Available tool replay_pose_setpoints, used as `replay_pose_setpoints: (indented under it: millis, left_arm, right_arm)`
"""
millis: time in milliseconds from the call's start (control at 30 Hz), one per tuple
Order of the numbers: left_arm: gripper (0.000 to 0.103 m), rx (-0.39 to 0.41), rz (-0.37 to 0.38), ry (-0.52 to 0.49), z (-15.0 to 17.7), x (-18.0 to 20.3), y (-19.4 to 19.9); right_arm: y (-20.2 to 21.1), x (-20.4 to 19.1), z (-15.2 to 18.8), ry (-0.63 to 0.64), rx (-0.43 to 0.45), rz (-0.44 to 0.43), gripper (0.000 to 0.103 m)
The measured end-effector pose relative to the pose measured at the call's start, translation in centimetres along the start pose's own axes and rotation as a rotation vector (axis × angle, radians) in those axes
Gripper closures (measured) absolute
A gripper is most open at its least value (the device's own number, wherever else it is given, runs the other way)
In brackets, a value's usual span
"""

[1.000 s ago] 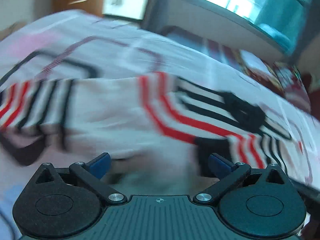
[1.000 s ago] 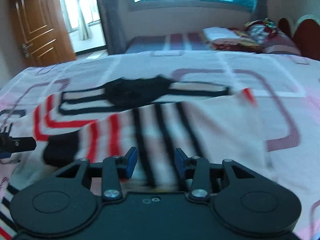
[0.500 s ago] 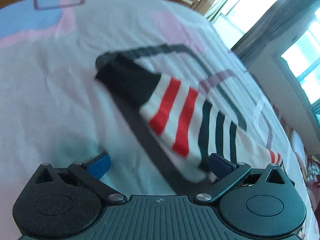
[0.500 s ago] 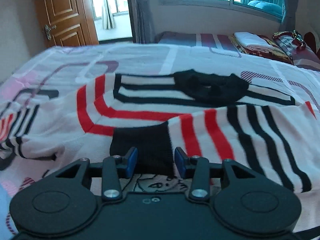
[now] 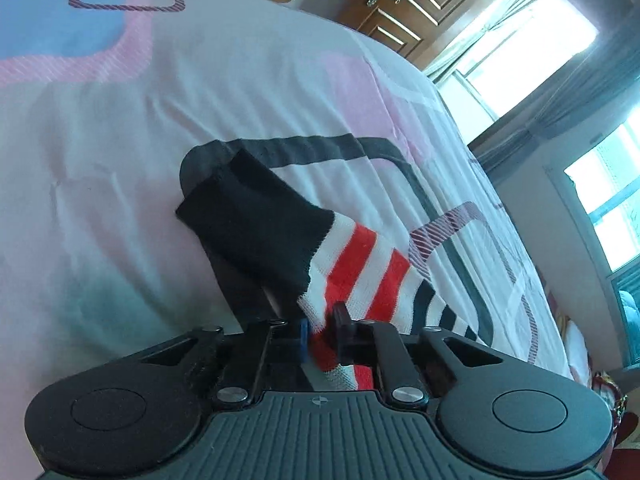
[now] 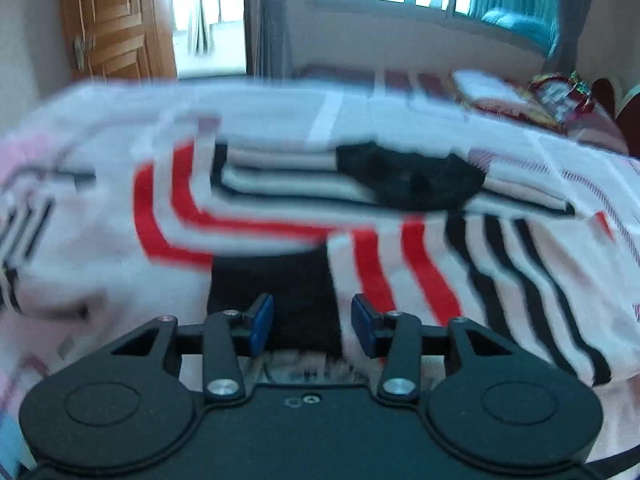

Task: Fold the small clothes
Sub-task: 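Grasp the other black sleeve cuff with the left tool, then fold the held sleeve across the sweater front and release with the left tool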

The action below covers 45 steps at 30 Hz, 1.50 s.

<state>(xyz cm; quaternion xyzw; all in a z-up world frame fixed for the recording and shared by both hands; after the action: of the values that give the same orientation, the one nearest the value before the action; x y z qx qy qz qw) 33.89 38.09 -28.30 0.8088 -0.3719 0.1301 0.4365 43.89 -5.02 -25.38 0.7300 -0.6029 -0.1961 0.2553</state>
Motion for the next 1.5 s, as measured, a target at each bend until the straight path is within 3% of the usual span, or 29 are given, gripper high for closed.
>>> replay_pose_setpoints:
  millis: [133,267,367,500,633,700,767,867,933,967,1000,1067,1133,1233,1333,1500]
  left_arm:
    - [0.097,0.075,0.105,-0.129,-0.7,4.6,2.3]
    - [0.097,0.094,0.327,-0.313,1.2,13.6,5.4]
    - [0.097,0.015,0.499,-0.438,6.4,20.7,7.0]
    - [0.097,-0.151,0.694,-0.548,16.4,28.6,9.5]
    - [0.097,-0.295,0.809,-0.657,26.2,34.2,11.8]
    - [0.097,-0.395,0.780,-0.737,30.8,35.5,11.2]
    - [0.097,-0.484,0.698,-0.791,33.6,35.2,10.2]
    - [0.093,-0.469,0.678,-0.763,33.1,35.1,11.5]
    - [0.052,-0.423,0.699,-0.788,32.1,36.1,12.9]
    - [0.021,-0.389,0.717,-0.787,31.4,36.6,13.3]
    - [0.009,-0.326,0.744,-0.798,30.6,37.5,14.2]
    - [0.008,-0.252,0.792,-0.881,30.3,38.9,15.9]
    - [0.008,-0.290,0.803,-0.945,30.5,39.6,16.3]
    - [0.008,-0.334,0.797,-0.839,28.8,39.3,15.7]
    - [0.008,-0.288,0.701,-0.783,26.1,37.7,13.7]
    - [0.008,-0.211,0.491,-0.756,21.7,31.3,8.9]
  right_arm:
    - [0.0,-0.3,0.2,0.030,0.033,0.013,0.059]
    - [0.4,0.1,-0.2,-0.011,0.039,-0.023,0.061]
    - [1.7,1.6,-0.8,-0.085,0.072,-0.038,0.061]
    - [3.7,4.8,-1.1,-0.134,0.085,-0.029,0.061]
    - [5.7,9.7,-0.7,-0.168,0.101,0.019,0.061]
    - [6.3,12.2,-0.1,-0.186,0.096,0.044,0.060]
    - [6.4,14.3,0.8,-0.202,0.076,0.058,0.060]
    - [6.5,16.4,2.3,-0.249,0.036,0.045,0.059]
    - [6.7,16.8,2.7,-0.272,0.035,0.020,0.054]
    - [6.7,16.8,2.8,-0.278,0.036,0.009,0.053]
    - [6.7,16.7,2.8,-0.280,0.038,-0.005,0.053]
    - [6.7,15.8,2.6,-0.264,0.043,-0.037,0.052]
    - [6.7,14.6,2.2,-0.259,0.051,-0.078,0.045]
    - [6.8,12.6,1.5,-0.231,0.066,-0.136,0.040]
    - [6.8,11.0,0.7,-0.198,0.083,-0.154,0.034]
    - [4.7,9.3,-0.7,-0.045,0.119,-0.034,0.040]
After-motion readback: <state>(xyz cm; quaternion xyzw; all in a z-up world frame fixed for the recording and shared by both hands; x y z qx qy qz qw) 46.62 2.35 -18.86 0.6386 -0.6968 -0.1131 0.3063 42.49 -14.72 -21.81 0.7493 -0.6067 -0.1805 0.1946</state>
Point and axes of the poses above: each gripper's, at about its wrist camera, not at the fingertips, and y roughly against the way its jaws point, x to its right, z to its underside, the point moved 9 cm from there along -y, roughly the way its jaws point, and after that the axes turned 9 degrees about x, right-handed, at the moved point
